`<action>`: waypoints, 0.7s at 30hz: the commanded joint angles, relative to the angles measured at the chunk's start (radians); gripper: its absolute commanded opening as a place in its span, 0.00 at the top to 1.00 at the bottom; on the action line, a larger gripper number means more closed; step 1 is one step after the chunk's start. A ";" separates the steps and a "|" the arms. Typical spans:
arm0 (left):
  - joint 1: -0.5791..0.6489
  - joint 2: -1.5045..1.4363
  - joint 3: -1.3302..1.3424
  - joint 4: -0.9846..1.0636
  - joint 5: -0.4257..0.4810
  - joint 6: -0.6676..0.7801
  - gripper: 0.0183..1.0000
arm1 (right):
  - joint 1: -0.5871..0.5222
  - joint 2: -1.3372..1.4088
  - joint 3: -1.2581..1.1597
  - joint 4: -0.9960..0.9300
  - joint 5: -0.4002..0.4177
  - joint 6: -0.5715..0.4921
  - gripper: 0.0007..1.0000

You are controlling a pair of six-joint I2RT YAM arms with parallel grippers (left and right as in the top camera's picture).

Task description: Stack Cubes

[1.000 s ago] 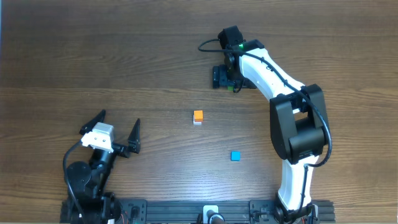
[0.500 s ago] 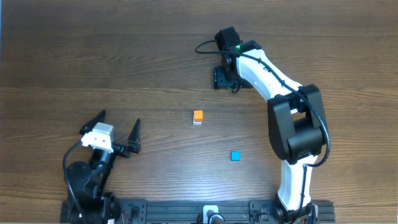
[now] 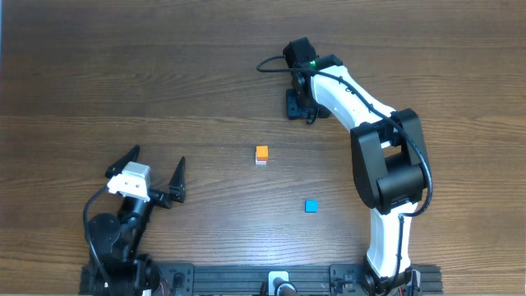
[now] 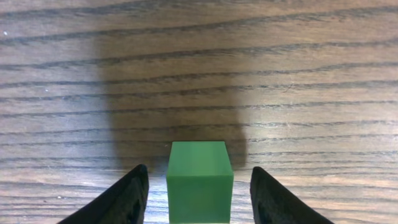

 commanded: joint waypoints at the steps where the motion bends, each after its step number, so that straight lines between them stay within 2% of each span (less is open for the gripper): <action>1: -0.004 -0.006 -0.006 0.003 0.010 0.011 0.00 | 0.007 0.026 0.017 0.004 0.017 0.003 0.57; 13: -0.004 -0.006 -0.006 0.003 0.010 0.011 0.00 | 0.006 0.027 0.017 0.006 0.016 0.008 0.81; 18: -0.004 -0.006 -0.006 0.002 0.010 0.011 0.00 | 0.006 0.027 0.018 0.005 0.016 0.022 0.99; 21: -0.004 -0.006 -0.006 0.002 0.010 0.011 0.00 | 0.006 0.025 0.026 -0.020 0.005 0.030 0.99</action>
